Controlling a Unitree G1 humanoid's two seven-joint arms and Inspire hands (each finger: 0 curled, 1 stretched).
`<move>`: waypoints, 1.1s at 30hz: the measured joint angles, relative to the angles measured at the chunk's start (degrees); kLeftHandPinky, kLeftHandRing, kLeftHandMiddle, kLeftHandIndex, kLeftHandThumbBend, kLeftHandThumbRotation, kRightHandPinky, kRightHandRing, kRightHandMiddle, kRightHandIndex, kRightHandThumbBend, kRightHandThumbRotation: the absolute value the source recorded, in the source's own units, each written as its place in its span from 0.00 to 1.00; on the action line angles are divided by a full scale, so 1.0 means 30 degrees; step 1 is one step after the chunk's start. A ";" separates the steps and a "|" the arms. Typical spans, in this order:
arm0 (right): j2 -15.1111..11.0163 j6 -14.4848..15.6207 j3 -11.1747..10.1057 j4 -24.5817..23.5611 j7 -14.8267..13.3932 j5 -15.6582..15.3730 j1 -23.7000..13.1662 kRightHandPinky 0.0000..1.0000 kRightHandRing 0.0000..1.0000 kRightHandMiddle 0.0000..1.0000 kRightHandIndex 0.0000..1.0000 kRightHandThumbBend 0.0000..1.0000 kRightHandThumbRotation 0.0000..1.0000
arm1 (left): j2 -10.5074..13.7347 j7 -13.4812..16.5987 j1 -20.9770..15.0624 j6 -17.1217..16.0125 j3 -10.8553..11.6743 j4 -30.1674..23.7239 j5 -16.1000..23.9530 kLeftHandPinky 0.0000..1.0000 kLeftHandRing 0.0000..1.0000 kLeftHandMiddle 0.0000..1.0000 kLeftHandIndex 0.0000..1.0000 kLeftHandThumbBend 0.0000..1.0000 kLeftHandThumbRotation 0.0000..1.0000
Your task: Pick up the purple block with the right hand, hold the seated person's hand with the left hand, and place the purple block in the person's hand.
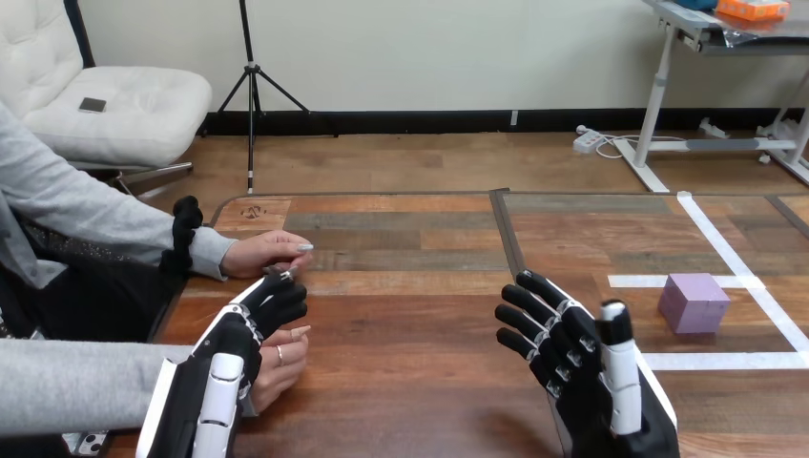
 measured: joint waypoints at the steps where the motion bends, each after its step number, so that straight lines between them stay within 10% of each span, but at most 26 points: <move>1: -0.0028 0.0000 -0.0029 0.0143 -0.0018 -0.0026 -0.0162 0.88 0.86 0.85 0.83 0.87 0.84 | 0.0000 -0.0046 0.0000 0.0006 0.0000 0.0008 -0.0072 0.92 0.81 0.81 0.81 0.54 1.00; 33: -0.3020 -0.1344 -0.1046 0.6681 -0.1173 -0.3085 -0.7076 0.82 0.87 0.86 0.86 0.79 0.89 | 0.0019 -0.0057 0.0011 0.0131 0.0001 0.0014 -0.0163 0.93 0.81 0.81 0.81 0.55 1.00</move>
